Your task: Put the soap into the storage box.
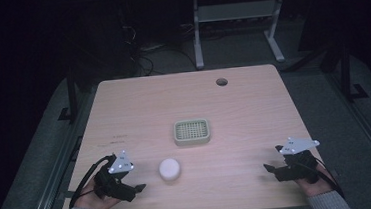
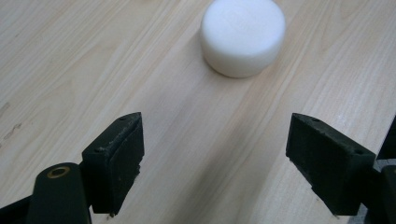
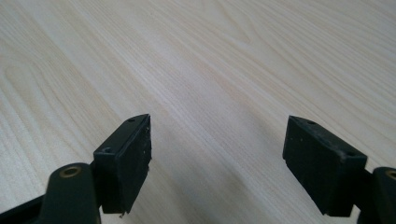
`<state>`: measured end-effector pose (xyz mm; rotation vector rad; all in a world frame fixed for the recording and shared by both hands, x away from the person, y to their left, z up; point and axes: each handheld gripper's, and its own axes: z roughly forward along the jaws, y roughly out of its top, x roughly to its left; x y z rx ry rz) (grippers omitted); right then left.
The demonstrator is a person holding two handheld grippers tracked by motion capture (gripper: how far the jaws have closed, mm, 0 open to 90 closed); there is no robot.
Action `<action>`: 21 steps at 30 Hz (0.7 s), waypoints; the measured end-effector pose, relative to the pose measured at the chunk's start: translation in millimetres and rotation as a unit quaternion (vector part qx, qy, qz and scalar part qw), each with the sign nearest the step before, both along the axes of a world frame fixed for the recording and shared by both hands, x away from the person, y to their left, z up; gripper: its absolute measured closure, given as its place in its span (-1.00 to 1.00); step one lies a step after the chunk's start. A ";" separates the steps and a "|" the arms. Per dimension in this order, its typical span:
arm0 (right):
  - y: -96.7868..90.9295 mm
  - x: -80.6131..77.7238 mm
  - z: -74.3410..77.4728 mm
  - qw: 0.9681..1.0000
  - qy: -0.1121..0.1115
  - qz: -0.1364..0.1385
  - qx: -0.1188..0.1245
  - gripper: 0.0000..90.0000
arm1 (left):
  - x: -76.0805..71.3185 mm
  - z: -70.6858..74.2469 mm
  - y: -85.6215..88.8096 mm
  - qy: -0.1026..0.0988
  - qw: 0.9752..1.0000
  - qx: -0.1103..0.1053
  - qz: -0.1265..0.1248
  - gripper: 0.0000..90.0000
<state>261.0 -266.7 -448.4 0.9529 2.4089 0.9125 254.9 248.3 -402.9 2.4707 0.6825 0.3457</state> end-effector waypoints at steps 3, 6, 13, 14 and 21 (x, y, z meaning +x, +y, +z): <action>0.3 -0.1 -0.1 1.000 0.001 -0.002 0.001 -0.49 | 1.5 1.3 -4.5 0.003 1.000 0.006 -0.008 -0.58; 0.4 -0.1 -0.1 1.000 0.001 -0.002 0.001 -0.49 | 2.9 2.7 -9.7 0.005 1.000 0.008 -0.015 -0.58; 0.2 -0.1 -0.1 1.000 0.002 -0.003 0.004 -0.49 | 7.2 2.9 -18.7 0.015 0.999 0.018 -0.024 -0.59; 0.1 0.1 -0.1 1.000 0.001 -0.002 0.003 -0.49 | 8.0 3.1 -19.7 0.015 0.999 0.020 -0.027 -0.59; -0.8 1.0 0.0 1.000 -0.004 0.005 -0.004 -0.49 | 12.1 4.6 -27.1 0.024 0.999 0.030 -0.033 -0.59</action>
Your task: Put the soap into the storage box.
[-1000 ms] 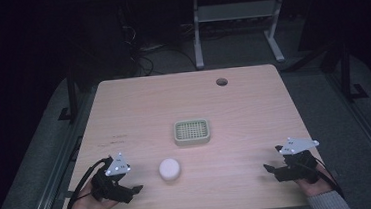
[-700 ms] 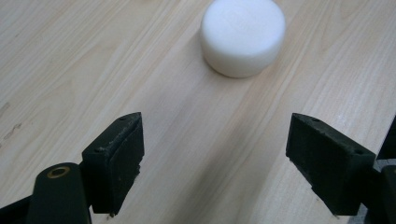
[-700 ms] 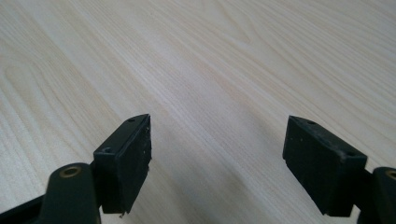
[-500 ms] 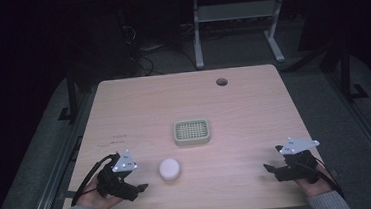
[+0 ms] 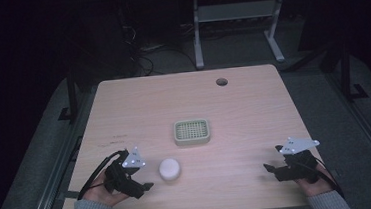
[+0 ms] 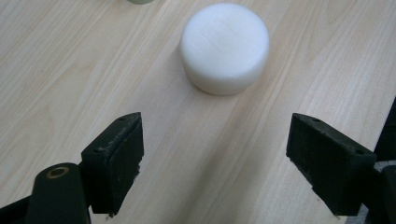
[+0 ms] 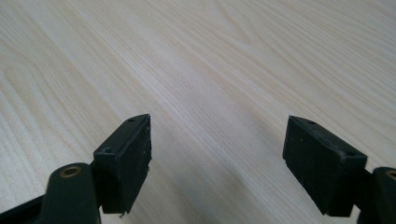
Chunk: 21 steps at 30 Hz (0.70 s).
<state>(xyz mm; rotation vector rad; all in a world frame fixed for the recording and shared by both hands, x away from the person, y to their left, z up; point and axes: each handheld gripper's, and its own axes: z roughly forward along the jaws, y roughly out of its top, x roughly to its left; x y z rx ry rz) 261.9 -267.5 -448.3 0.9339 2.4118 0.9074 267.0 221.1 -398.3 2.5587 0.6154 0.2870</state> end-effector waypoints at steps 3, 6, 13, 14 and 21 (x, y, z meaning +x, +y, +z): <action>0.0 0.2 0.0 1.000 0.000 0.000 0.001 -0.49 | 2.1 -0.2 -3.5 0.003 1.000 0.004 -0.004 -0.60; -0.2 0.1 0.0 1.000 0.000 0.000 0.000 -0.49 | 3.6 -0.5 -7.5 0.010 1.000 0.004 -0.004 -0.60; 0.0 0.2 0.1 1.000 0.000 0.001 0.001 -0.49 | 8.5 -0.2 -18.2 0.014 1.000 0.015 -0.018 -0.60; 0.1 0.1 0.2 1.000 0.000 0.001 0.002 -0.49 | 9.2 -0.2 -19.6 0.016 1.000 0.016 -0.018 -0.60; 1.8 -1.1 0.9 1.000 0.005 -0.006 0.015 -0.49 | 17.6 0.6 -28.7 0.024 0.999 0.019 -0.025 -0.60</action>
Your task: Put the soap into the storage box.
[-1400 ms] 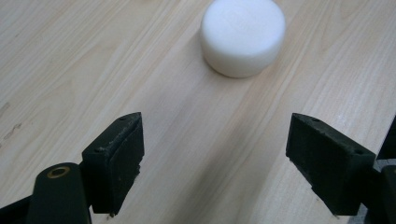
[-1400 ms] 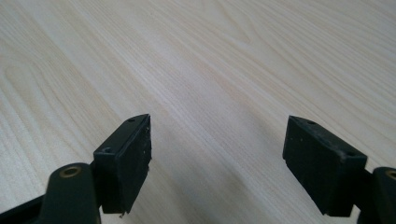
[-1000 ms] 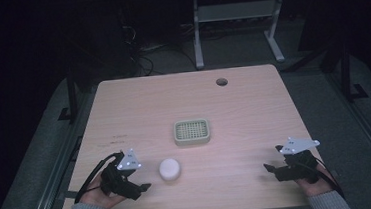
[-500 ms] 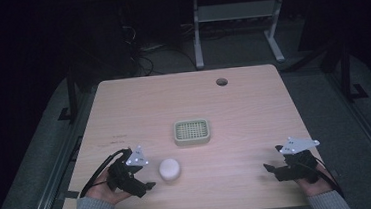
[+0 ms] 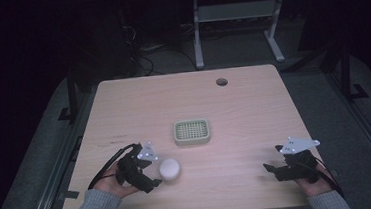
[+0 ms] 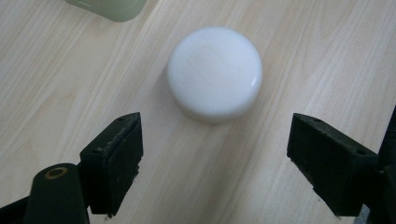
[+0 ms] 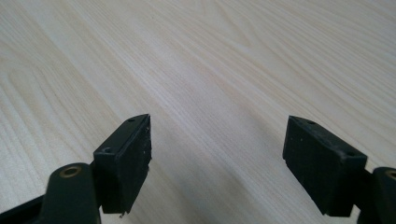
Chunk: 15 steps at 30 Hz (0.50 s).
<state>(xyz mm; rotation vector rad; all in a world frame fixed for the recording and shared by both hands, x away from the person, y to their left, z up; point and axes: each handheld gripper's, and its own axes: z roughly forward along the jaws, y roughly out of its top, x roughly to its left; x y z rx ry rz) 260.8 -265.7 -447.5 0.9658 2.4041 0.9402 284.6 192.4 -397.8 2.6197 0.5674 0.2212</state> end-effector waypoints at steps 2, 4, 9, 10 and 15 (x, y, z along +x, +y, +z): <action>0.0 0.0 0.1 1.000 0.000 0.000 0.000 -0.49 | 0.7 -0.2 -1.4 0.004 1.000 -0.001 0.002 -0.60; -0.1 0.0 0.1 1.000 0.000 0.000 0.001 -0.49 | 1.8 0.0 -2.8 0.007 1.000 0.001 0.000 -0.60; -0.3 0.0 0.4 1.000 -0.001 0.001 0.002 -0.49 | 3.7 -0.2 -7.4 0.011 1.000 0.003 -0.006 -0.60; -0.2 0.0 0.3 1.000 -0.001 0.001 0.002 -0.49 | 4.2 -0.2 -8.4 0.013 1.000 0.004 -0.006 -0.60; -0.1 0.0 0.5 1.000 -0.001 0.001 0.002 -0.49 | 7.1 -2.4 -12.3 0.023 1.000 0.007 -0.006 -0.60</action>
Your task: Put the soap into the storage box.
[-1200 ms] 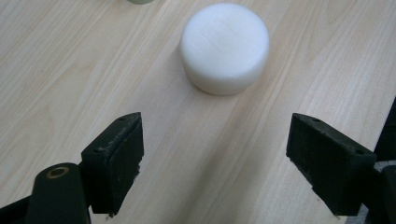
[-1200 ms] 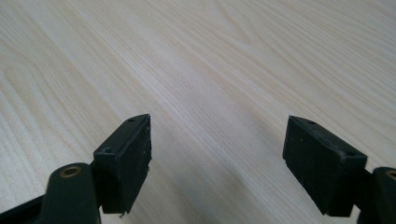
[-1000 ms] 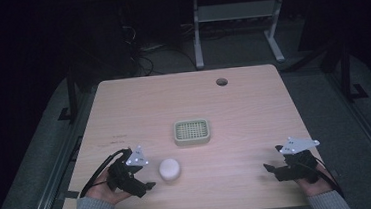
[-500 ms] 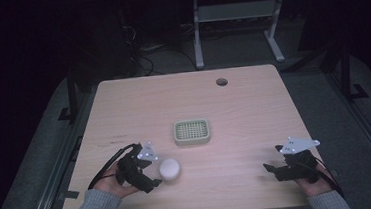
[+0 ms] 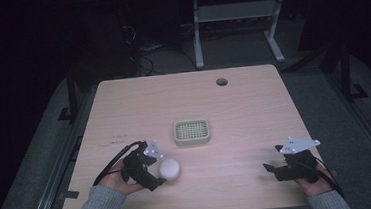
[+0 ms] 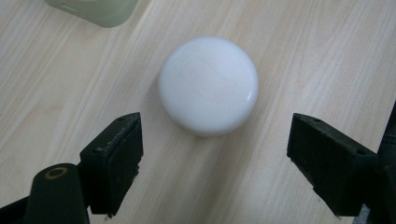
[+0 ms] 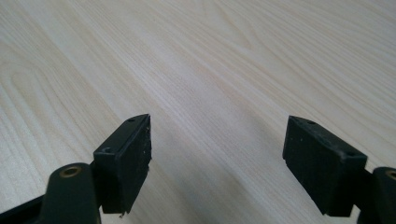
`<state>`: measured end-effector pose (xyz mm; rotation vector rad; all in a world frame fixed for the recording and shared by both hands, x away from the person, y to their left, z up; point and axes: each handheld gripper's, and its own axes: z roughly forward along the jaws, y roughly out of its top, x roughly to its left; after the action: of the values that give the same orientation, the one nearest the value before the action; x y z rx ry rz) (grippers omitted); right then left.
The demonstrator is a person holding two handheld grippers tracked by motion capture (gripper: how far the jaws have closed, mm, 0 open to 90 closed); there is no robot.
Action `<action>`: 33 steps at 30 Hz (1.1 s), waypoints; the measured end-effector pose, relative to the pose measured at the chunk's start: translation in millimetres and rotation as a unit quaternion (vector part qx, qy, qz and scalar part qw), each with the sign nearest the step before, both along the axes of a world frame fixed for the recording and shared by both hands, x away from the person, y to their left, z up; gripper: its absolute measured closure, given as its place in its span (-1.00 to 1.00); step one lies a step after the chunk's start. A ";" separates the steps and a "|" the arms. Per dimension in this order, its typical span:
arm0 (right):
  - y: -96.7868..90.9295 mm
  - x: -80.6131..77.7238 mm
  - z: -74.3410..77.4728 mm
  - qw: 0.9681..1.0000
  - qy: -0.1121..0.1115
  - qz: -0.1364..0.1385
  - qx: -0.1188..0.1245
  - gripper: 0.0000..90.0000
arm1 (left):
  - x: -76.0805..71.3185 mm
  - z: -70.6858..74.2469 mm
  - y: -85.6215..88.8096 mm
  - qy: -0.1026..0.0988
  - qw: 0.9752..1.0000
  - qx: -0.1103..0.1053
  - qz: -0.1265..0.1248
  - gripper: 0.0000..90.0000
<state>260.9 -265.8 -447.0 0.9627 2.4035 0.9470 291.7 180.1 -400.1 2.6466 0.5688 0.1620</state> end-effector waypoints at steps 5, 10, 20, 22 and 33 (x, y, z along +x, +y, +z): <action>0.0 0.0 0.0 1.000 0.000 0.000 0.001 -0.49 | 3.1 0.9 -5.0 0.001 1.000 0.000 -0.004 -0.60; 0.5 0.3 -0.1 1.000 0.000 0.002 0.000 -0.49 | 5.7 1.0 -11.7 0.008 1.000 0.005 -0.005 -0.61; 1.8 0.3 -0.3 1.000 0.003 0.003 0.003 -0.49 | 12.3 -2.0 -23.0 0.017 1.000 0.022 -0.014 -0.61; 1.8 0.2 -0.1 1.000 0.002 0.003 0.003 -0.49 | 13.7 -3.1 -25.0 0.019 0.999 0.022 -0.013 -0.61; 2.8 0.8 -0.2 1.000 0.000 0.009 0.000 -0.49 | 22.0 -10.4 -31.6 0.032 0.999 0.034 -0.011 -0.61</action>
<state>261.6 -263.0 -447.1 0.9441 2.4163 0.9522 313.6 148.5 -410.5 2.7314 0.5650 0.0912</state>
